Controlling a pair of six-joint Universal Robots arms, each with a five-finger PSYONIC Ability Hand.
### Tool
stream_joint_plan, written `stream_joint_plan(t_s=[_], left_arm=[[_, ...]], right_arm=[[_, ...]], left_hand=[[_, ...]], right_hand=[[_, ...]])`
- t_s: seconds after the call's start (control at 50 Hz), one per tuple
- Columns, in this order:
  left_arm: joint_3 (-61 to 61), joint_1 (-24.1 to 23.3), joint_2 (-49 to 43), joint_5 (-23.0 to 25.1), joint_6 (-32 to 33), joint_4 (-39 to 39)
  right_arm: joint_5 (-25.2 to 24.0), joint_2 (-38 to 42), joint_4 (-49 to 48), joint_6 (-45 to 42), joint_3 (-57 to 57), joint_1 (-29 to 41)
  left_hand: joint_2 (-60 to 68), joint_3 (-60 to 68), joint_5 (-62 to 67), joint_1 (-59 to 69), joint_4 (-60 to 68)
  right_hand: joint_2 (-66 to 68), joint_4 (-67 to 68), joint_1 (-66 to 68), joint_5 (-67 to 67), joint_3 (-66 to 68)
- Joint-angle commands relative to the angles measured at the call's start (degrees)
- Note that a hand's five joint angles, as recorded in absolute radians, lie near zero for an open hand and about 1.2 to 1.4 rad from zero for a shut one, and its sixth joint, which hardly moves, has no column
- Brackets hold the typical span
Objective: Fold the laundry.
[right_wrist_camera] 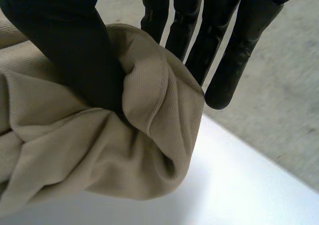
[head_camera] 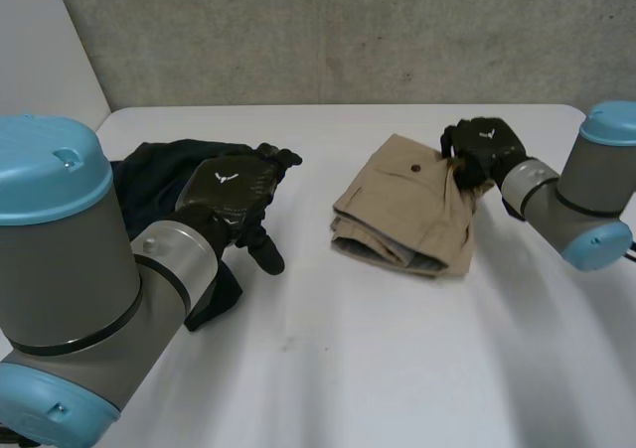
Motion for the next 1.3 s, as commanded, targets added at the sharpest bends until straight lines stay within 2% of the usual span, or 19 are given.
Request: stream_joint_plan(t_s=[0.02, 0.04, 0.16, 0.46, 0.54, 0.84, 0.86, 0.88, 0.9, 0.92, 1.12, 1.3], left_arm=[[0.21, 0.32, -1.21, -0.09, 0.0, 0.0], [0.21, 0.23, -1.3, -0.09, 0.0, -0.08], [0.12, 0.41, -1.74, -0.09, 0.0, -0.08], [0.21, 0.94, -2.17, -0.09, -0.08, -0.08], [0.21, 0.94, -2.44, -0.09, -0.08, -0.08], [0.56, 0.94, -2.88, -0.17, -0.08, -0.08], [0.56, 0.94, -2.88, -0.17, -0.08, -0.17], [0.56, 0.94, -2.88, -0.17, -0.08, -0.17], [0.65, 0.94, -2.88, -0.17, -0.08, -0.17], [0.65, 0.94, -2.88, -0.17, -0.08, -0.17], [0.56, 0.76, -2.53, -0.17, -0.08, -0.26], [0.39, 0.67, -1.74, -0.17, -0.08, -0.26]], right_arm=[[3.78, 14.16, 5.66, 0.17, -23.37, -3.86], [5.88, 17.57, 8.19, -0.09, -28.71, -5.34], [11.95, 25.94, 11.82, -2.9, -42.89, -9.57], [24.08, 28.06, 11.29, -15.29, -43.7, -18.01], [25.76, 28.41, 11.29, -17.14, -43.62, -19.59], [26.73, 26.49, 13.39, -16.97, -38.79, -20.3], [26.73, 26.22, 13.84, -16.8, -38.35, -20.21], [26.73, 25.87, 14.36, -16.71, -37.91, -20.21], [26.64, 25.52, 14.8, -16.62, -37.38, -20.13], [26.56, 24.64, 15.59, -16.53, -36.51, -19.95], [24.54, 14.98, 16.66, -10.12, -26.31, -20.74], [26.11, 8.04, 16.57, -15.73, -22.61, -25.31]], left_hand=[[0.07, -1.68, -2.22, 0.08, -1.08], [0.07, -1.68, -2.22, 0.08, -1.08], [0.07, -1.68, -2.22, 0.08, -1.08], [0.07, -1.68, -2.22, 0.08, -1.08], [0.07, -1.68, -2.22, 0.08, -1.08], [-0.1, -1.84, -2.39, -0.09, -1.24], [-0.1, -1.84, -2.39, -0.09, -1.24], [-0.1, -1.84, -2.39, -0.09, -1.24], [-0.1, -1.84, -2.39, -0.09, -1.24], [-0.1, -1.84, -2.39, -0.09, -1.24], [-0.1, -1.84, -2.39, -0.09, -1.24], [-0.1, -1.84, -2.39, -0.09, -1.24]], right_hand=[[13.62, 11.96, 29.31, 17.69, 13.07], [13.62, 11.96, 29.31, 17.69, 13.07], [13.62, 11.96, 29.31, 17.69, 13.07], [13.62, 11.96, 29.31, 17.69, 13.07], [13.62, 11.96, 29.31, 17.69, 13.07], [13.62, 11.96, 29.31, 17.69, 13.07], [6.52, 4.85, 22.21, 10.59, 5.97], [-7.71, -9.37, 7.99, -3.63, -8.26], [-26.33, -28.0, -10.64, -22.26, -26.89], [-56.38, -58.04, -40.69, -52.31, -56.93], [-56.38, -58.04, -40.69, -52.31, -56.93], [-56.38, -58.04, -40.69, -52.31, -56.93]])
